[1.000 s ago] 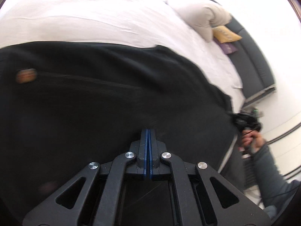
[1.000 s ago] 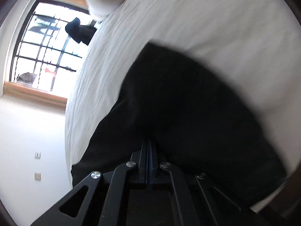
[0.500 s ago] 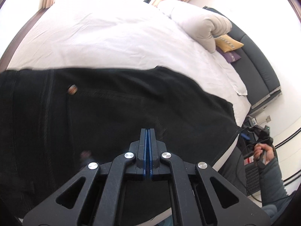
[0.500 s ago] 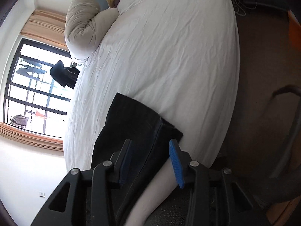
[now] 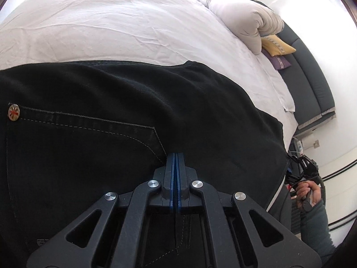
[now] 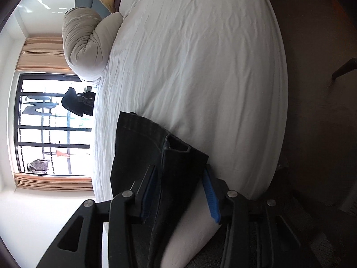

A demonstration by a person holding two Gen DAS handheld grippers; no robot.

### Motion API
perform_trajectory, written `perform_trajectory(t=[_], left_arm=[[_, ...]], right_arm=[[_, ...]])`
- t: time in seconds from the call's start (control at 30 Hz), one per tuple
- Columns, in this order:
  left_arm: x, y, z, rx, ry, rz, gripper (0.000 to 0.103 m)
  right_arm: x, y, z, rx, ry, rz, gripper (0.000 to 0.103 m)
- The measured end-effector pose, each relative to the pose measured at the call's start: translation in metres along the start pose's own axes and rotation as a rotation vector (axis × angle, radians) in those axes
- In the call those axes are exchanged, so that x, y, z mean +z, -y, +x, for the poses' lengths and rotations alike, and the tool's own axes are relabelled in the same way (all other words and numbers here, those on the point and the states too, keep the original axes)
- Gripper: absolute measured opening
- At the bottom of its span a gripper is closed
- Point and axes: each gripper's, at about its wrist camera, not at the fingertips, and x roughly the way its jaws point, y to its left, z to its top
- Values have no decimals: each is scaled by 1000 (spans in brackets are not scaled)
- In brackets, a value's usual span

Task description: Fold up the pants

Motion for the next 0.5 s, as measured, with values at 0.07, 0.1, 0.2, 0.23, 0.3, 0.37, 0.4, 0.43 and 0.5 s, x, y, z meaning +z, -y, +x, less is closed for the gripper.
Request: perform_trajectory(t=[0.07, 0.1, 0.2, 0.23, 0.3, 0.37, 0.4, 0.43, 0.5], left_arm=[[-2, -6, 2, -17, -1, -15, 0], [-2, -7, 3, -23, 0, -19, 0], [-4, -11, 3, -35, 6, -38, 0], [-4, -11, 4, -35, 8, -44, 0], [-4, -10, 4, -24, 6, -47, 0], [-3, -6, 5, 0, -2, -42, 0], [-1, -5, 5, 12, -7, -44, 0], [0, -1, 5, 24, -9, -42, 0], [2, 13, 6, 8, -21, -15, 0]], right_arm=[[-4, 0, 3, 43, -11, 19, 45], [-6, 1, 3, 42, -11, 25, 45], [-13, -2, -1, -66, 11, 7, 29], [-16, -5, -4, -98, 26, 1, 23], [-20, -12, -4, -127, 39, -24, 24], [-25, -14, -1, -146, 33, -23, 26], [-26, -14, -1, -153, 31, -8, 27], [-27, -13, -1, -150, 34, 18, 27], [-28, -8, -2, -120, 32, 69, 31]])
